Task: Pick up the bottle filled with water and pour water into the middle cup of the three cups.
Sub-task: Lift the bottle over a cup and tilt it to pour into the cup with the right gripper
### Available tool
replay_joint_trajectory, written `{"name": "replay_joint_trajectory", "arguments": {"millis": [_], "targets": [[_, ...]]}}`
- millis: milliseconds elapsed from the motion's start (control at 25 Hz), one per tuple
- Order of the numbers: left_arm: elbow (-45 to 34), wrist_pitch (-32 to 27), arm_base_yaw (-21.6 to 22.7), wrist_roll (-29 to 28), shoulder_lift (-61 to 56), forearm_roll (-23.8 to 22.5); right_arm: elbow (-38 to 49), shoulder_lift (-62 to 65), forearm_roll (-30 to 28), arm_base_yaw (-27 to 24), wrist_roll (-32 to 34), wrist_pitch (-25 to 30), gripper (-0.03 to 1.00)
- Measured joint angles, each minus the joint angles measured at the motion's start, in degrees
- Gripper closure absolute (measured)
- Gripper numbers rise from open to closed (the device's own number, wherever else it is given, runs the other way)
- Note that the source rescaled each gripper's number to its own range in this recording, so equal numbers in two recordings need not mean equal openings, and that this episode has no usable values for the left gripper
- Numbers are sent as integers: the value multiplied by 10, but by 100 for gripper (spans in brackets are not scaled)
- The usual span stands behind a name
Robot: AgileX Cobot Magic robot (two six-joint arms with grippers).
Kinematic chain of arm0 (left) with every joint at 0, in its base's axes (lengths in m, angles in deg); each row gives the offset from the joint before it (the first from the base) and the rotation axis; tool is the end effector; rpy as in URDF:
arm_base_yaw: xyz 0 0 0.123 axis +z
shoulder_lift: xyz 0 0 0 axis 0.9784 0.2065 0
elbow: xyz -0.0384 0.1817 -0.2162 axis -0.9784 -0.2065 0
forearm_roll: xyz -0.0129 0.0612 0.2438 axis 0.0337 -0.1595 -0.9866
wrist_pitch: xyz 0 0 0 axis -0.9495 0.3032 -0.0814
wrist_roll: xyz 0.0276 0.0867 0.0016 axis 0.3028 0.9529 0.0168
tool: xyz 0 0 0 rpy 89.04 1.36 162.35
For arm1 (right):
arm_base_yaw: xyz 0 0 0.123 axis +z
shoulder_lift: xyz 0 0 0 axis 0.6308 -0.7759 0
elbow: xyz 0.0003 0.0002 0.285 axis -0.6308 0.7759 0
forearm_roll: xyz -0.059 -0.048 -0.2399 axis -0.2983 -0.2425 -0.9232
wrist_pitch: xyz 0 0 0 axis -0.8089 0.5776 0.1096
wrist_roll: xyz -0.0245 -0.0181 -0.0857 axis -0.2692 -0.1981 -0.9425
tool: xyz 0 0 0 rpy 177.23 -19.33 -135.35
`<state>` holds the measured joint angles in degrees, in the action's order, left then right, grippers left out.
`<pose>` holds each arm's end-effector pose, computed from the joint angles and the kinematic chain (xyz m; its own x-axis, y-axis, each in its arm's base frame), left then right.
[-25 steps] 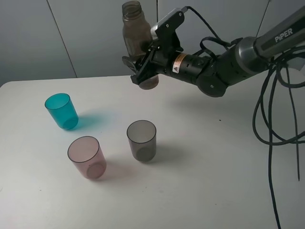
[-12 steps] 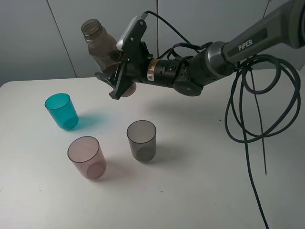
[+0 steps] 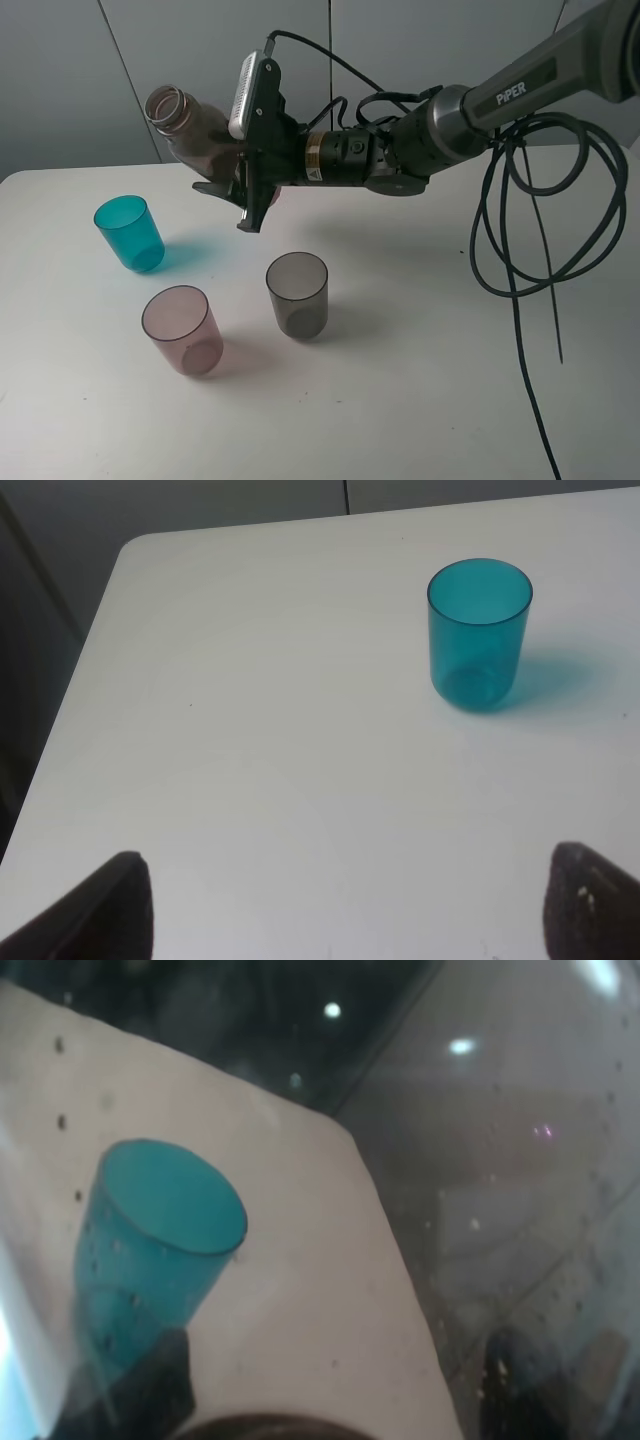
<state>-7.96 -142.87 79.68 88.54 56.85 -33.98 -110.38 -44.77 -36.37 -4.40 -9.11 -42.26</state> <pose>-0.0081 0.0054 0.2788 -0.4637 0.0522 -0.8845 -0.0526 0.9949 0.0863 0.3489 0.3045 0.1367 0.4324 -0.3521 -0.8301 -0.8402 0.1767 -0.5127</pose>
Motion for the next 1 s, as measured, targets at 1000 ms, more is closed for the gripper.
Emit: {"name": "replay_joint_trajectory", "arguments": {"millis": [1000], "targets": [[0,0,0,-1,0,0,-1,-40,-5,4,-64,-60,97]]}}
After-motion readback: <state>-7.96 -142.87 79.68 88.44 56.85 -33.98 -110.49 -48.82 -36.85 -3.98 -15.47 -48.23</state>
